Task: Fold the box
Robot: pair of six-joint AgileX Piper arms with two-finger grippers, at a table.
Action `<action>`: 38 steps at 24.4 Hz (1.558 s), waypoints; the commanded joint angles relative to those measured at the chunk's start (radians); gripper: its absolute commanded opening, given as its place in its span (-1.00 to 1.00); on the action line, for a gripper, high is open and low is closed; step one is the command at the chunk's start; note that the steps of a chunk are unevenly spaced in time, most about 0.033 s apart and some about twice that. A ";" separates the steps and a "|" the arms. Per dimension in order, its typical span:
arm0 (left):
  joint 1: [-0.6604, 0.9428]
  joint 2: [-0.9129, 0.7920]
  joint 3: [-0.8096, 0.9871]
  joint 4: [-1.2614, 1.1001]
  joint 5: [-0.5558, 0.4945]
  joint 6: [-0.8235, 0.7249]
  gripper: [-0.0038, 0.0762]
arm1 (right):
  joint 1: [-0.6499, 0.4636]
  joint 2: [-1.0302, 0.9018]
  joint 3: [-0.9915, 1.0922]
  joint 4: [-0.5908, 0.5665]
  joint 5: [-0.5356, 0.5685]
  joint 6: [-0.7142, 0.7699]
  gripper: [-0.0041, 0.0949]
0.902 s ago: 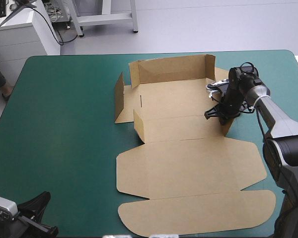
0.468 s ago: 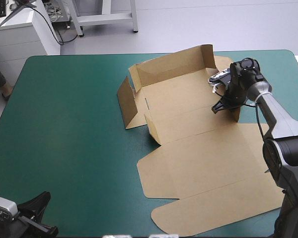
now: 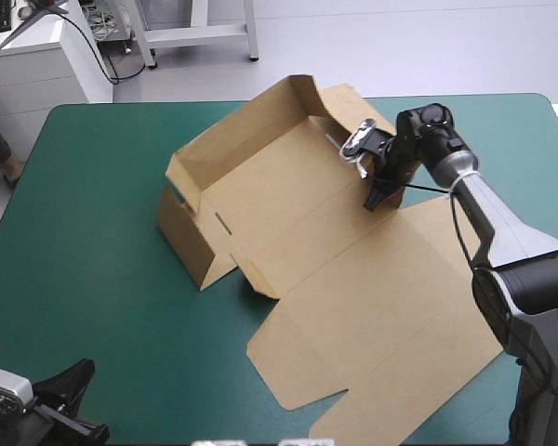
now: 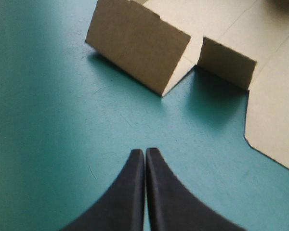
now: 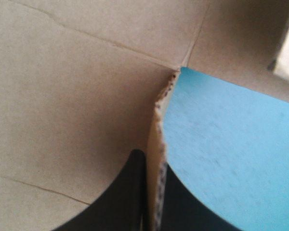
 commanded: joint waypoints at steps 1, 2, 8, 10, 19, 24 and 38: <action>-0.006 0.019 -0.023 0.000 -0.067 0.000 -0.92 | 0.068 -0.047 -0.037 0.009 -0.038 -0.079 -0.96; -0.006 0.019 -0.023 0.000 -0.067 0.000 -0.92 | 0.095 -0.041 -0.039 0.010 -0.046 -0.100 -0.96; -0.006 0.019 -0.023 0.000 -0.067 0.000 -0.92 | 0.213 -0.015 -0.050 0.010 -0.072 -0.182 -0.96; -0.006 0.019 -0.023 0.000 -0.067 0.000 -0.92 | 0.243 -0.001 -0.059 0.010 -0.064 -0.200 -0.96; -0.006 0.019 -0.023 0.000 -0.067 0.000 -0.92 | 0.387 0.054 -0.067 0.008 -0.043 -0.318 -0.96; -0.006 0.019 -0.023 0.000 -0.067 0.000 -0.92 | 0.391 0.079 -0.079 -0.015 -0.104 -0.325 -0.96; -0.006 0.019 -0.023 0.000 -0.067 0.000 -0.92 | 0.386 0.129 -0.084 -0.054 -0.210 -0.335 -0.54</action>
